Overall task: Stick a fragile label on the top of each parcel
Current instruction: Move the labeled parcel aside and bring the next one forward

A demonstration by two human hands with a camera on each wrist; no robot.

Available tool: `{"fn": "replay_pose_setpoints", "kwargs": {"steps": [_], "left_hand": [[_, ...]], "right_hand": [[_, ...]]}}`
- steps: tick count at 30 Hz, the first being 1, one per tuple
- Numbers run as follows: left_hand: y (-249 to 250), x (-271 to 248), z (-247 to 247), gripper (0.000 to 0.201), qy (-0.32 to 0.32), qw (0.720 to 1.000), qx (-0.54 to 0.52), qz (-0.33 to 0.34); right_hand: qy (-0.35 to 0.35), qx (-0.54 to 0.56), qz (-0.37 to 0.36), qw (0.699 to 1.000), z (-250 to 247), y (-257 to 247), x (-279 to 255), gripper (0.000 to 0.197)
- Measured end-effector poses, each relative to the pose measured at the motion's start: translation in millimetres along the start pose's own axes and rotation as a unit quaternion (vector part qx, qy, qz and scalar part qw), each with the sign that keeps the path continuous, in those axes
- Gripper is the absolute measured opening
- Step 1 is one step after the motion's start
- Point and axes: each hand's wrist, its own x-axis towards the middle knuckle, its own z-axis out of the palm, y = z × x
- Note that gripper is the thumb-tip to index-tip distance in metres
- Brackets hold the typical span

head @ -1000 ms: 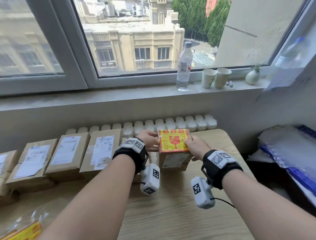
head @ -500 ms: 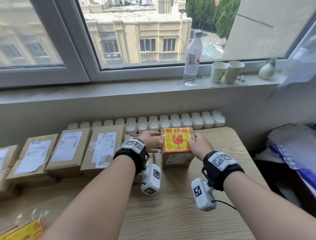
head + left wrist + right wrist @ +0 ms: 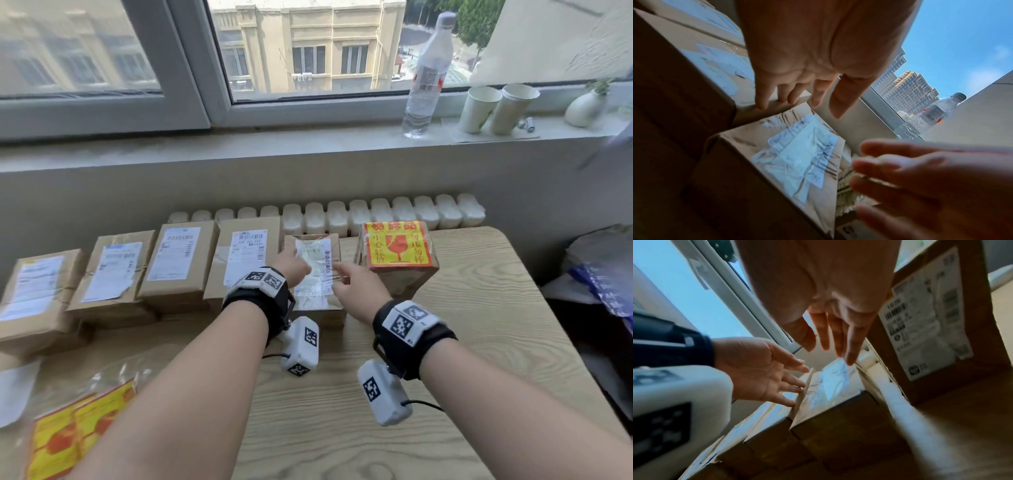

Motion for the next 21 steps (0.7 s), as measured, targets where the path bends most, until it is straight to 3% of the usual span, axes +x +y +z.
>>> {"fn": "replay_pose_setpoints", "kwargs": {"steps": [5,9,10,13,18,19,21], "left_hand": [[-5.3,-8.9,6.5,0.049,-0.004,1.000,-0.017,-0.006],[-17.7,2.4,13.2,0.055,0.009,0.999,-0.007,-0.031],[-16.2,-4.3,11.9,0.051,0.004,0.999,0.000,-0.033],[-14.2,-30.6,5.1,0.004,-0.003,0.999,-0.008,-0.038],[-38.1,-45.9,11.6,0.013,-0.056,0.995,-0.023,-0.078],[-43.4,-44.8,13.2,0.021,-0.069,0.993,-0.025,-0.093],[-48.5,-49.4,14.0,0.019,-0.078,0.991,-0.025,-0.108]], "right_hand": [[-0.059,-0.001,0.034,0.998,5.8,2.4,-2.7,0.044],[-0.056,0.039,0.068,0.995,13.3,12.8,0.7,0.041],[-0.051,0.046,0.076,0.995,14.8,18.0,2.0,0.043],[-0.058,0.034,0.109,0.992,14.1,28.4,-1.9,0.046],[-0.119,0.026,0.176,0.977,28.0,50.8,-22.2,0.053],[-0.118,0.030,0.179,0.976,31.2,55.0,-23.5,0.056],[-0.097,0.020,0.167,0.981,34.0,56.4,-26.8,0.063]]}}
